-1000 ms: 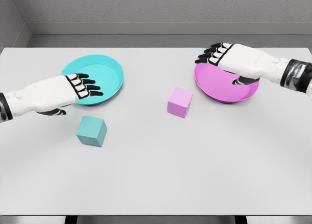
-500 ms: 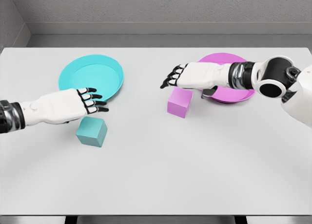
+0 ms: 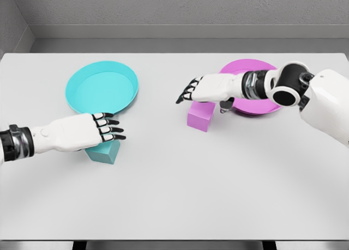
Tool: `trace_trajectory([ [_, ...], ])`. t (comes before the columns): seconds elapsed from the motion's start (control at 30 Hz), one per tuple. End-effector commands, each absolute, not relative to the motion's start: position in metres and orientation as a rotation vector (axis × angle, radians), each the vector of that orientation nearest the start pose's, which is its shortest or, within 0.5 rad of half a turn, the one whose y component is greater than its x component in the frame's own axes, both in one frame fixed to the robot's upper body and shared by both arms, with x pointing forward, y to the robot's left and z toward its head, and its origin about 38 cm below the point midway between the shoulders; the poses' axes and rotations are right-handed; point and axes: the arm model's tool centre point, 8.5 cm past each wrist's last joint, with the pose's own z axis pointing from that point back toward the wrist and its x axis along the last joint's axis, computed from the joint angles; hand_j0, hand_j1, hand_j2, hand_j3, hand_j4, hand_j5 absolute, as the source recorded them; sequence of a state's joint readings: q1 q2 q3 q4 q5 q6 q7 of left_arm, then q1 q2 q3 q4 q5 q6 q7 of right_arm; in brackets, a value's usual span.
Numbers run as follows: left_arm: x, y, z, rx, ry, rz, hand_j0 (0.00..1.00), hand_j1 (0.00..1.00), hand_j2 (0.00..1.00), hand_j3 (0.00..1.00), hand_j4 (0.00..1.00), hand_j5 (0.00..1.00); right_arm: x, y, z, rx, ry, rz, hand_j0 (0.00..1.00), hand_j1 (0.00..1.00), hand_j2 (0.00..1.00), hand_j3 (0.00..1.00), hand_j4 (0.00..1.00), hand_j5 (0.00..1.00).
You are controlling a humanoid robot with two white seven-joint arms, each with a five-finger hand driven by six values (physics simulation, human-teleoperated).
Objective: Place the blocks in the corresponding plates according to their colors
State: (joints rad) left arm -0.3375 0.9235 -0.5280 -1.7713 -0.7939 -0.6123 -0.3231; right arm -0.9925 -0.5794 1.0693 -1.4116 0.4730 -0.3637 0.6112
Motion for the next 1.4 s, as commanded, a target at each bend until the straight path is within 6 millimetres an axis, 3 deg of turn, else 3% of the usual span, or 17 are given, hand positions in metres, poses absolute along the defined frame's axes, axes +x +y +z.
trace_trajectory([
  [0.0, 0.352, 0.282, 0.177, -0.695, 1.680, 2.916, 1.00, 1.00, 1.00, 1.00, 1.00, 1.00, 0.468, -0.150, 0.201, 0.472, 1.592, -3.176, 1.00, 1.00, 1.00, 1.00, 1.00, 1.00],
  [0.5, 0.351, 0.276, 0.168, -0.685, 1.627, 2.945, 1.00, 1.00, 1.00, 1.00, 1.00, 1.00, 0.466, -0.149, 0.184, 0.429, 1.511, -3.219, 1.00, 1.00, 1.00, 1.00, 1.00, 1.00],
  [0.57, 0.351, 0.277, 0.168, -0.683, 1.624, 2.947, 1.00, 1.00, 1.00, 1.00, 1.00, 1.00, 0.465, -0.148, 0.184, 0.425, 1.510, -3.215, 0.88, 0.88, 0.88, 0.88, 0.88, 0.88],
  [0.63, 0.351, 0.277, 0.168, -0.695, 1.607, 2.947, 1.00, 1.00, 1.00, 1.00, 1.00, 1.00, 0.464, -0.148, 0.184, 0.417, 1.508, -3.208, 0.62, 0.62, 0.62, 0.62, 0.62, 0.62],
  [0.67, 0.351, 0.277, 0.168, -0.701, 1.596, 2.948, 1.00, 1.00, 1.00, 1.00, 1.00, 1.00, 0.464, -0.147, 0.185, 0.417, 1.508, -3.207, 0.54, 0.54, 0.54, 0.54, 0.54, 0.54],
  [0.9, 0.353, 0.277, 0.169, -0.715, 1.581, 2.942, 1.00, 1.00, 1.00, 1.00, 1.00, 1.00, 0.464, -0.148, 0.186, 0.421, 1.510, -3.204, 0.54, 0.54, 0.54, 0.54, 0.54, 0.54],
  [1.03, 0.353, 0.278, 0.168, -0.715, 1.556, 2.958, 0.79, 0.79, 0.79, 0.79, 0.79, 0.79, 0.466, -0.147, 0.193, 0.438, 1.527, -3.189, 0.54, 0.54, 0.54, 0.54, 0.54, 0.54],
  [1.37, 0.353, 0.278, 0.168, -0.723, 1.545, 2.957, 0.54, 0.54, 0.54, 0.54, 0.54, 0.54, 0.477, -0.148, 0.222, 0.519, 1.619, -3.134, 0.54, 0.54, 0.54, 0.54, 0.54, 0.54],
])
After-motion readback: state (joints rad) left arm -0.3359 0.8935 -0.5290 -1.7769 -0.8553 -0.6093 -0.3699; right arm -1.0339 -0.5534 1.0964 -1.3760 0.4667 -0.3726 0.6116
